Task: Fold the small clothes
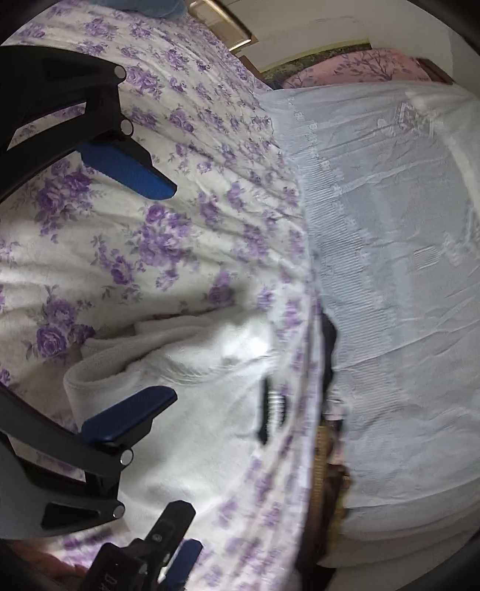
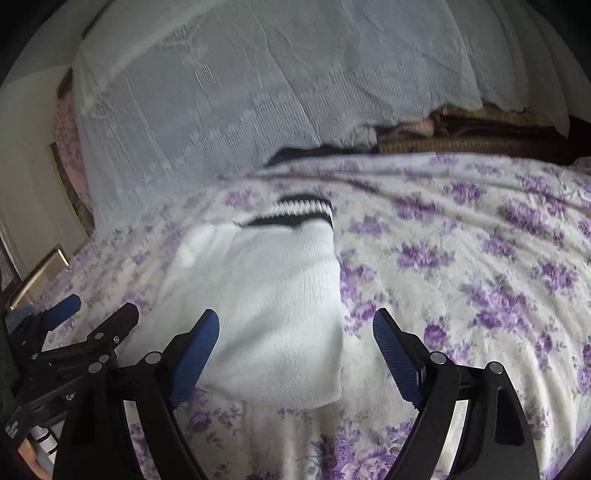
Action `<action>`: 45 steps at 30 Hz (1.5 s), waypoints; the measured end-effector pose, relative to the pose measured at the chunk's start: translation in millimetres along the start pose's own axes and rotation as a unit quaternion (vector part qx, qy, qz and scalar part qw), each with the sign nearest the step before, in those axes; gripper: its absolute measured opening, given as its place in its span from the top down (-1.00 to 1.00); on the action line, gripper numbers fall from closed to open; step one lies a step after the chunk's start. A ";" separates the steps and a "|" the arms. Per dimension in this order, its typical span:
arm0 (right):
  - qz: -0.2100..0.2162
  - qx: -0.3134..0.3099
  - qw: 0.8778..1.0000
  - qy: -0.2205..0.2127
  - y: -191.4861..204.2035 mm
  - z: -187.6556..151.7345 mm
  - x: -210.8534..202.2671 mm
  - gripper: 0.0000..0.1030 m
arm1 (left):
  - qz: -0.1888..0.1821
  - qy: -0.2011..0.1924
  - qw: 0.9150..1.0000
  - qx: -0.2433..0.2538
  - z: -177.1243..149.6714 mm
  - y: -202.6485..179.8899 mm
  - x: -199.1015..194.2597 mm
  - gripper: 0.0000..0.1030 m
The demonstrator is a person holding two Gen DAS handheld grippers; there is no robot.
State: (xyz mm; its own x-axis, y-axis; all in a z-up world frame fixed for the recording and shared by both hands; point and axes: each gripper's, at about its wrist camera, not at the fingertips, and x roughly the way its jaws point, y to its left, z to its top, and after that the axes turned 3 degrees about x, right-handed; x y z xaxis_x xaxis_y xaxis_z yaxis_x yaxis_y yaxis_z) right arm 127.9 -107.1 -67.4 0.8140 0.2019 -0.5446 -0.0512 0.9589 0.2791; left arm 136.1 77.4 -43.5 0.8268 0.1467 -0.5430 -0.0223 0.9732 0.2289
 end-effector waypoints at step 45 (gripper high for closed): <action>0.127 0.159 0.975 0.087 -62.8 40.0 46.9 -0.79 | -0.253 0.129 0.945 -0.160 29.4 22.8 69.5 -0.91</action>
State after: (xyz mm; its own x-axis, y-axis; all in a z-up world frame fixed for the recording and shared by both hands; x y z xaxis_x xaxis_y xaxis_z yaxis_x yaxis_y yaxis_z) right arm 192.5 -165.8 -78.8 0.6872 0.4814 -0.5441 -0.0334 0.7691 0.6383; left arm 209.7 104.6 -52.2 0.6132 -0.3536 -0.7064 0.1358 0.9281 -0.3467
